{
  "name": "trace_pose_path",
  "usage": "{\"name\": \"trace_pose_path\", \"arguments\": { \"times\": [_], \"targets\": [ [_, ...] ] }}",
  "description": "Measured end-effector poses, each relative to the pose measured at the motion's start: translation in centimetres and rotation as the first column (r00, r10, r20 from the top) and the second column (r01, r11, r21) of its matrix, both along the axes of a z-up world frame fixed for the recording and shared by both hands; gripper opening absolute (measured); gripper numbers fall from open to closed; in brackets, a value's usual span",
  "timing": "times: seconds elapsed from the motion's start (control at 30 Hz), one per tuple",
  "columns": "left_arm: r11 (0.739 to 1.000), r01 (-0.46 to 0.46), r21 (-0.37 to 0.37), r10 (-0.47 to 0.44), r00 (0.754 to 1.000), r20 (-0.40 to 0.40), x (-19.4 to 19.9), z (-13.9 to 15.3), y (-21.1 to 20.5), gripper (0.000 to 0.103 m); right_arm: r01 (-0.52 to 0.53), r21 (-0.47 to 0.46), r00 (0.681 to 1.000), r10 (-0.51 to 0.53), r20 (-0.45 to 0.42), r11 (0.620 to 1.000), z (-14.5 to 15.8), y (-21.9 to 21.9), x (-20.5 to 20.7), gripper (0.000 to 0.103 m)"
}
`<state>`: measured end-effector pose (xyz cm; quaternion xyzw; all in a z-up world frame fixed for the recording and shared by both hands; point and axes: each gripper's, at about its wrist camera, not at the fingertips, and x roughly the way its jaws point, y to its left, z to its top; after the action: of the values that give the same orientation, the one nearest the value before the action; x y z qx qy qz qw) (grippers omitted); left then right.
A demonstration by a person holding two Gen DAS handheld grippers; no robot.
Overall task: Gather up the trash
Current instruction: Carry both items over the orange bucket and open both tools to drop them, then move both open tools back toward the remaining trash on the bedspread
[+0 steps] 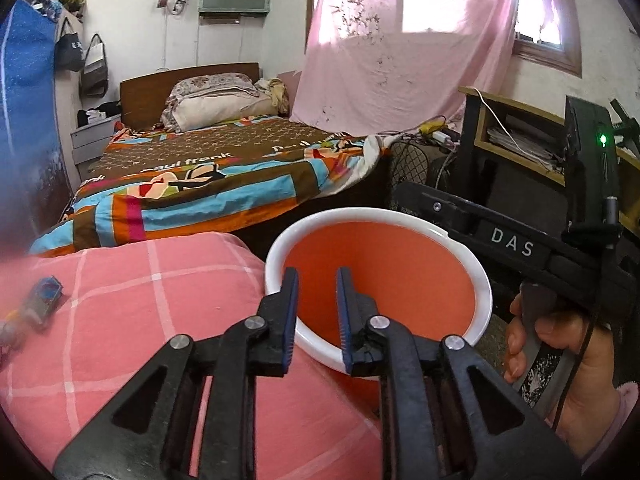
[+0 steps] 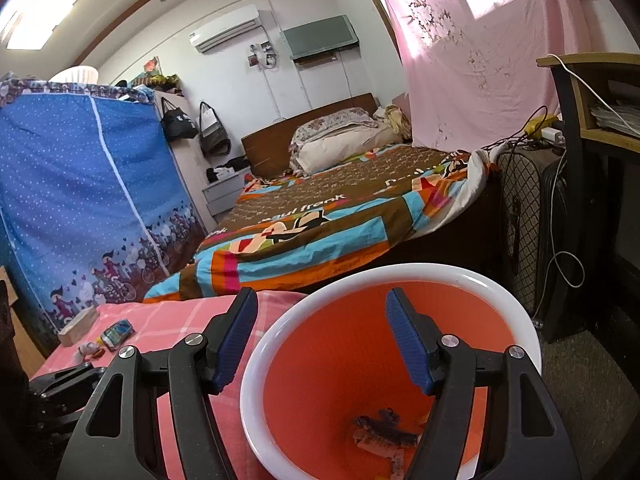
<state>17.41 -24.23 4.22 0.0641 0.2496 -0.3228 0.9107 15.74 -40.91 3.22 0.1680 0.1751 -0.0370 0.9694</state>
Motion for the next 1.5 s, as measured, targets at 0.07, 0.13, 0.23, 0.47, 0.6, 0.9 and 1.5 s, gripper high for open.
{"name": "trace_pose_path", "arguments": {
  "times": [0.07, 0.13, 0.23, 0.47, 0.6, 0.9, 1.5],
  "targets": [
    [1.000, -0.017, -0.007, 0.017, 1.000, 0.005, 0.1, 0.2, 0.4, 0.027, 0.002, -0.003, 1.000, -0.002, 0.003, 1.000, 0.0, 0.1, 0.0, 0.066],
    [0.999, -0.041, -0.019, 0.041, 0.999, 0.010, 0.2, 0.6, 1.1, 0.029, 0.003, -0.011, 1.000, -0.003, 0.011, 1.000, 0.3, 0.3, 0.0, 0.067],
    [0.995, -0.083, -0.047, 0.084, 0.996, 0.017, 0.5, 1.3, 2.6, 0.034, 0.002, -0.026, 0.999, -0.001, 0.035, 1.000, 0.8, 0.9, 0.2, 0.067],
    [0.965, -0.239, -0.110, 0.250, 0.964, 0.094, 0.6, 3.1, 7.2, 0.056, -0.010, -0.084, 0.992, 0.021, 0.127, 0.996, 2.4, 3.9, 0.3, 0.074],
    [0.930, -0.334, -0.153, 0.357, 0.921, 0.159, 0.0, 4.1, 10.1, 0.066, -0.017, -0.108, 0.981, 0.038, 0.190, 0.994, 3.3, 5.8, 0.4, 0.080],
    [0.842, -0.492, -0.222, 0.536, 0.809, 0.242, -1.1, 4.9, 16.2, 0.103, -0.040, -0.130, 0.940, 0.081, 0.331, 0.991, 4.5, 10.3, 0.7, 0.103],
    [0.695, -0.663, -0.277, 0.719, 0.640, 0.272, -2.3, 3.1, 27.3, 0.103, -0.153, -0.297, 0.861, 0.275, 0.428, 0.943, 3.5, 20.4, 2.1, 0.103]
  ]
}}
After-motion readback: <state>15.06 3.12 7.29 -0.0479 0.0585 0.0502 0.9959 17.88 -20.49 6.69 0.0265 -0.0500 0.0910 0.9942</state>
